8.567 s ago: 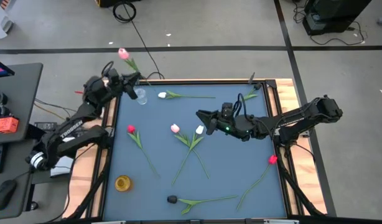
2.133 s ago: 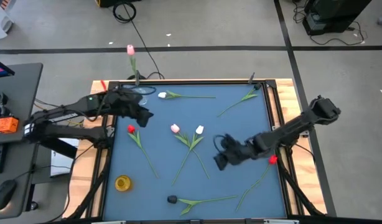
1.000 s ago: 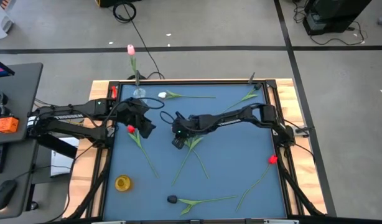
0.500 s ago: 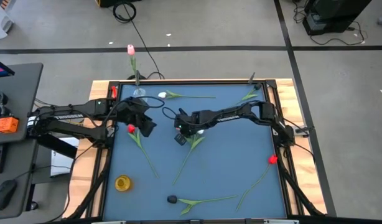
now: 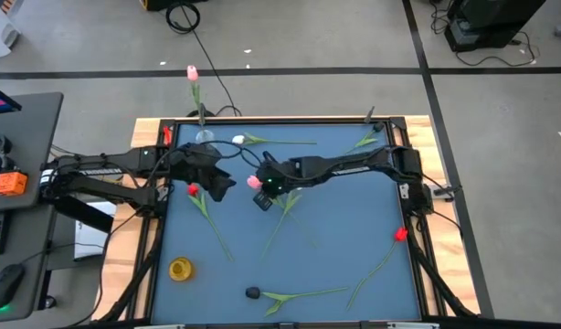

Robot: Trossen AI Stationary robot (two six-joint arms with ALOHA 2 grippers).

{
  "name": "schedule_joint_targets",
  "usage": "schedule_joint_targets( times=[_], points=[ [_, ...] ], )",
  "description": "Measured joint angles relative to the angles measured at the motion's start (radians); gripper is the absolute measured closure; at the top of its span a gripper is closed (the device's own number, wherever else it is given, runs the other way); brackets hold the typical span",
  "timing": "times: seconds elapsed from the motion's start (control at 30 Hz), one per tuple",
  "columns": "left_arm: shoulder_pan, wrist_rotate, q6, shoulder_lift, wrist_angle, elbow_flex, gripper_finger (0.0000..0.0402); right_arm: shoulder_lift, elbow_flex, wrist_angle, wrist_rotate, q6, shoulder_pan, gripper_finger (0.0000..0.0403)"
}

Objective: Sort flowers into vase by color
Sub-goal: Put the pink tulip into the transparent vase

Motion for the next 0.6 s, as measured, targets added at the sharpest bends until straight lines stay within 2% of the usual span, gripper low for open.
schedule_joint_targets(
  times=[0.17,0.37,0.5,0.6],
  points=[
    [-0.046,-0.008,0.000,0.000,0.071,0.000,0.0198,-0.132,0.000,-0.042,0.081,-0.031,0.026,0.0400],
    [-0.139,-0.137,-0.002,0.001,0.193,0.000,0.0198,-0.314,-0.080,-0.056,0.179,-0.070,0.062,0.0401],
    [-0.204,-0.247,0.022,0.034,0.301,0.000,0.0198,-0.468,-0.226,0.070,0.196,-0.091,0.080,0.0402],
    [-0.232,-0.267,0.102,0.087,0.438,0.001,0.0198,-0.573,-0.370,0.244,0.163,-0.104,0.094,0.0402]
  ],
)
